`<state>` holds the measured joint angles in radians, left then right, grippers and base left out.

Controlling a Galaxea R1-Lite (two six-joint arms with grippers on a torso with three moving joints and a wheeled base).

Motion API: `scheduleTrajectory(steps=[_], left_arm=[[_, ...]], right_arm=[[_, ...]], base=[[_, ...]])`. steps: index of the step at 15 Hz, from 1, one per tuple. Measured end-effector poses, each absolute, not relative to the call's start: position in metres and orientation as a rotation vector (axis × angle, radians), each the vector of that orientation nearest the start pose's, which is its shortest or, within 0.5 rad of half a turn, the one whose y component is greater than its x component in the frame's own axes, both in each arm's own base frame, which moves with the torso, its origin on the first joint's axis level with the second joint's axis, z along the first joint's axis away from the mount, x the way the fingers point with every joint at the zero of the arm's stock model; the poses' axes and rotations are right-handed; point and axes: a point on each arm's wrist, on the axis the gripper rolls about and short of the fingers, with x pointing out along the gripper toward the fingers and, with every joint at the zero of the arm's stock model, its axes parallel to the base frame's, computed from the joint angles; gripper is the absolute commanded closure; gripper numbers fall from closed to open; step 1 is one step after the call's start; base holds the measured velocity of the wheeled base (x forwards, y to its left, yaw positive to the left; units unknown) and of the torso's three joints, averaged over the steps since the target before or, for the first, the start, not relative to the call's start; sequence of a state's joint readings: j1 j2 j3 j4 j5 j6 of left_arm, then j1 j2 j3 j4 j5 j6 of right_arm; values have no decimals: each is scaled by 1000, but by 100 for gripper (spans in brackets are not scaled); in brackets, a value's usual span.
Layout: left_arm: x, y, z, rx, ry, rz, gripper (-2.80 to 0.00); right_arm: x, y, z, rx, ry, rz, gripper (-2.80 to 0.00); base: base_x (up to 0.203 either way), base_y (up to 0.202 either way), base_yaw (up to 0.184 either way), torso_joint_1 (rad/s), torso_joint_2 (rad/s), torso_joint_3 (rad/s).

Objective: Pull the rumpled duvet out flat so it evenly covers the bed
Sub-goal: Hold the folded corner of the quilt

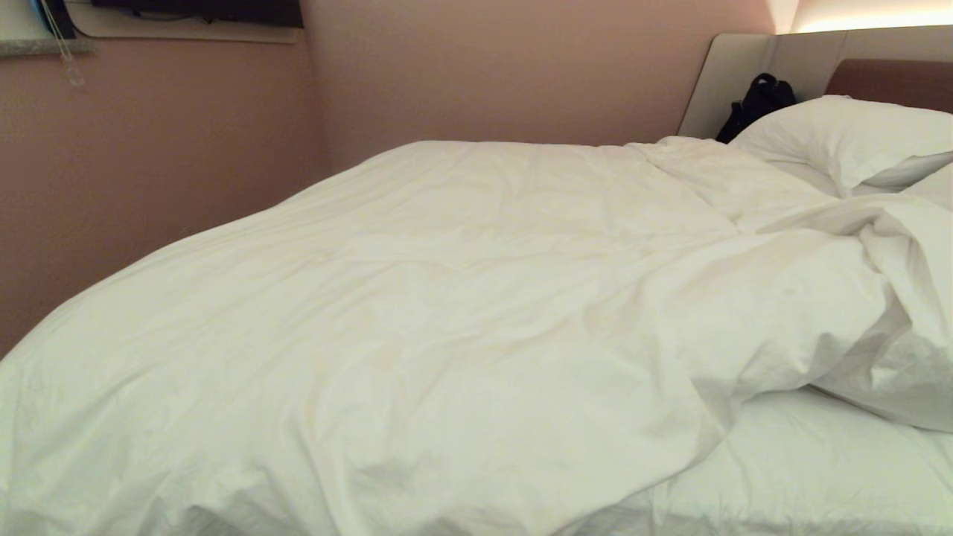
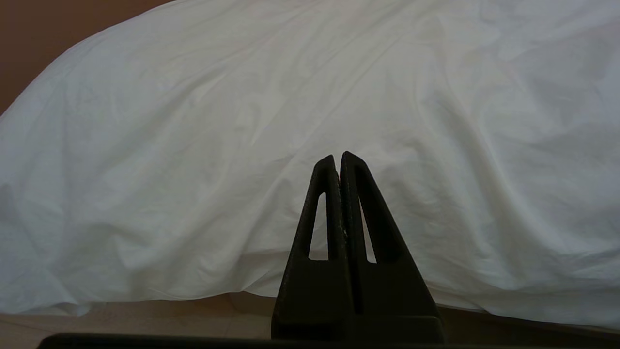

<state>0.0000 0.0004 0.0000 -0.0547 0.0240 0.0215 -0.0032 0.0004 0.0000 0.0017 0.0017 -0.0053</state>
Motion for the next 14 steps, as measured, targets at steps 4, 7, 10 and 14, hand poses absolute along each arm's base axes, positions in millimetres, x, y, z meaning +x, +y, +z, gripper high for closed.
scheduleTrajectory(steps=[4, 7, 10, 14], left_arm=[[-23, 1, 81, 20, -54, 25, 0], [-23, 1, 81, 19, -55, 25, 0], [-23, 1, 81, 19, -54, 24, 0], [-23, 1, 81, 18, -56, 25, 0]], right_arm=[[-23, 0, 75, -6, 2, -2, 0], [-23, 0, 75, -6, 2, -2, 0], [-23, 0, 75, -6, 2, -2, 0], [-23, 0, 75, -6, 2, -2, 0]], base=[[0, 0, 0, 0, 0, 0], [0, 0, 0, 0, 0, 0], [1, -113, 5, 6, 3, 4], [0, -196, 2, 2, 0, 0]])
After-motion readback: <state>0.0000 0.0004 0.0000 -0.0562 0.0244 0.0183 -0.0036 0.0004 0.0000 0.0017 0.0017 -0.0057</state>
